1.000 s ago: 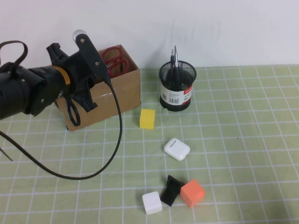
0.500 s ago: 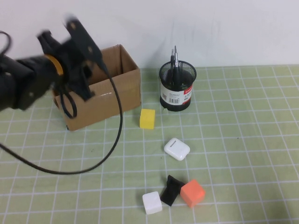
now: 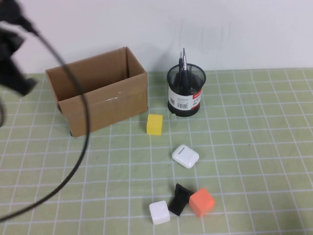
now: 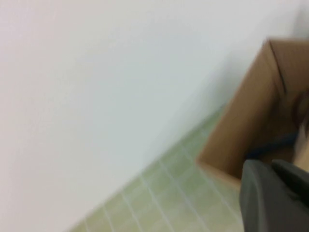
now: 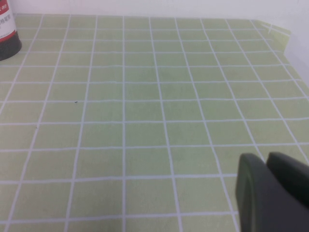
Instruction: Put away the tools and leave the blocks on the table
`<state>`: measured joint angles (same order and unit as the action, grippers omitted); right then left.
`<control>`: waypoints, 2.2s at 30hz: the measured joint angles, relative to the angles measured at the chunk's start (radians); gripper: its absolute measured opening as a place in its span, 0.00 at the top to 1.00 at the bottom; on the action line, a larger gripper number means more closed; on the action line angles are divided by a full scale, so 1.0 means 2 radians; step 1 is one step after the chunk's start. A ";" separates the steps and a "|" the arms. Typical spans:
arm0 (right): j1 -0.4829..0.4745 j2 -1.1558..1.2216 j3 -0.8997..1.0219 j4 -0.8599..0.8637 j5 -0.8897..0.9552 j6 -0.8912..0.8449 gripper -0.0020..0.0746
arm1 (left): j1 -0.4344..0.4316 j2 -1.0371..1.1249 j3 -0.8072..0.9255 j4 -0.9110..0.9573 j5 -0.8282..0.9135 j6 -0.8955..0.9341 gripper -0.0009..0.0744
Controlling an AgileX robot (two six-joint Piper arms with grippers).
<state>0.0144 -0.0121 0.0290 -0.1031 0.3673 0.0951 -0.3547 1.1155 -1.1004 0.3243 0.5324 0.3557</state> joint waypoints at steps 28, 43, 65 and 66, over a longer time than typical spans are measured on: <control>0.000 0.000 0.000 0.000 0.000 0.000 0.98 | 0.000 -0.250 0.124 -0.125 0.164 -0.115 0.99; 0.000 0.000 0.000 0.000 0.000 0.000 0.98 | 0.000 -0.339 0.207 -0.145 0.081 -0.116 0.99; 0.000 0.000 0.000 -0.001 0.000 0.000 0.98 | 0.051 -0.562 0.560 -0.162 -0.075 -0.165 0.99; 0.000 0.000 0.000 -0.001 0.000 0.000 0.98 | 0.051 -0.563 0.560 -0.162 -0.076 -0.165 0.99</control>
<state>0.0144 -0.0126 0.0290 -0.1047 0.3673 0.0951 -0.2532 -0.0109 0.0191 0.0000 0.3809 0.0249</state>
